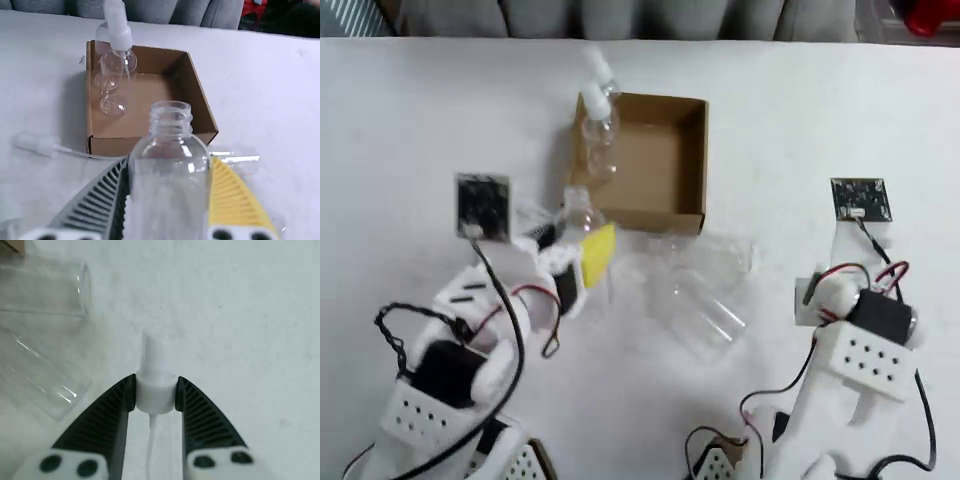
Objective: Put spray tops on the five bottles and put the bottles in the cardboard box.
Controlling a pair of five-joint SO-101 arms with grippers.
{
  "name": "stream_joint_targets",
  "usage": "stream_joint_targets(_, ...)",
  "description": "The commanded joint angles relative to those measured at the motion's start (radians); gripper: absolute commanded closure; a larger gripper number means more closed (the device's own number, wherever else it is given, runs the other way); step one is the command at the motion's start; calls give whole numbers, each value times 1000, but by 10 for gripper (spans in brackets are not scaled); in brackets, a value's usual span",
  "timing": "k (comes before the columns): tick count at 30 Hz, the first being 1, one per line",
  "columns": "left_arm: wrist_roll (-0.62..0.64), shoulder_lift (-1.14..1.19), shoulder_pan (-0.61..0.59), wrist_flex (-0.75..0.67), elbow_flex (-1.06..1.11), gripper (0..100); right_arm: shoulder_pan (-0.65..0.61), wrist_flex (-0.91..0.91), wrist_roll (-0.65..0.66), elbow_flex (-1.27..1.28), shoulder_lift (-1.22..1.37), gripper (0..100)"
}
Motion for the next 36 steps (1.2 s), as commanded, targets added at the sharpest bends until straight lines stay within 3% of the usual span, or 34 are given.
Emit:
stream_joint_targets(1, -91, -133, 13, -100, 98, 980, -90, -88, -84, 18, -107, 981)
stream_joint_targets(11, -98, -397, 13, -183, 304, 980, -288, -565, -482, 175, -363, 982)
stream_joint_targets(19, -301, -601, 12, -183, 405, 980, -475, -984, -489, 219, -479, 981)
stream_joint_targets(22, -318, -596, 12, -183, 417, 980, -541, -1089, -488, 196, -478, 982)
stream_joint_targets(27, -318, -596, 13, -203, 470, 980, -670, -1132, -488, 81, -476, 982)
stream_joint_targets(33, -316, -595, -84, -526, 647, 980, -819, -1078, -488, -118, -383, 982)
stream_joint_targets(36, -315, -593, -122, -560, 646, 980, -857, -970, -489, -241, -288, 982)
